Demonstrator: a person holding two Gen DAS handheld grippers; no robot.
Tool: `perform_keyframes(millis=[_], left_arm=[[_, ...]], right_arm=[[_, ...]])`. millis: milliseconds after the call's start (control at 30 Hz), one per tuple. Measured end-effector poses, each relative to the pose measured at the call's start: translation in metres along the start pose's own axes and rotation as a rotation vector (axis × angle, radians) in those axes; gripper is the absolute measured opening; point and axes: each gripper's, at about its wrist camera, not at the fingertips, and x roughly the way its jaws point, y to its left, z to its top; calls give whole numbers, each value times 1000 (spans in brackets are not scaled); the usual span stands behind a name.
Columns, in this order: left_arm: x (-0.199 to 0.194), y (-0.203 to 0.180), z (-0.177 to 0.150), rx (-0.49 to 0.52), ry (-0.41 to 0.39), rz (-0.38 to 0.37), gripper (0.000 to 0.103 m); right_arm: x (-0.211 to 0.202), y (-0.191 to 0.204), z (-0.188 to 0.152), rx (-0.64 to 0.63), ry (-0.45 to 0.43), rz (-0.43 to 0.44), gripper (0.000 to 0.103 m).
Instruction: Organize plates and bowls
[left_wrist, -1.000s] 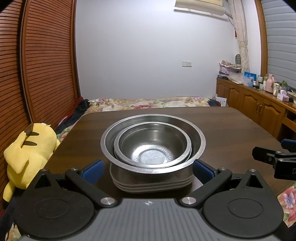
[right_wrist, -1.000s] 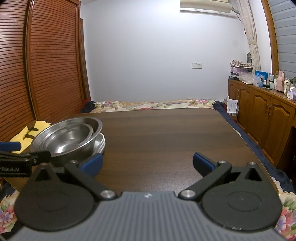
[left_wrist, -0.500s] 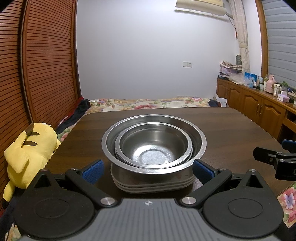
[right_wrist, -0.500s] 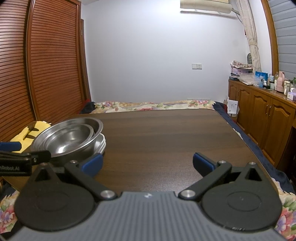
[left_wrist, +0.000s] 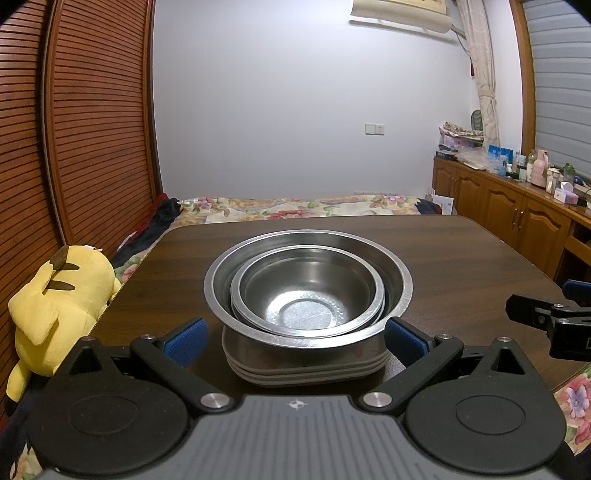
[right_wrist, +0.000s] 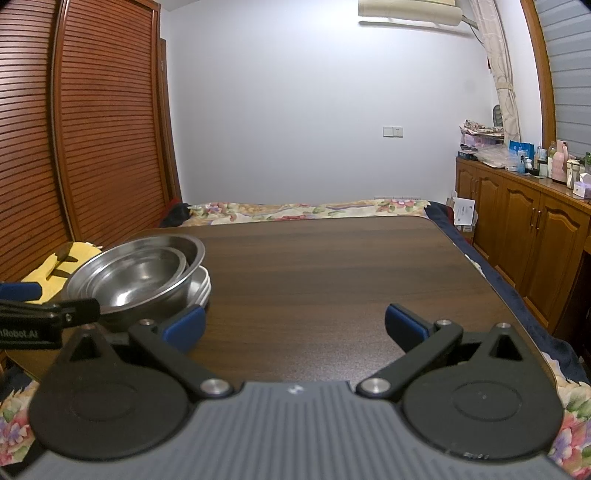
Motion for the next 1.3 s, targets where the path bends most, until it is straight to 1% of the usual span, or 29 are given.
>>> perform_keyframes(millis=[1300], left_arm=[[-1,1,1,-2,1,-1,103]], right_arm=[[2,0,0,9,2,1,103]])
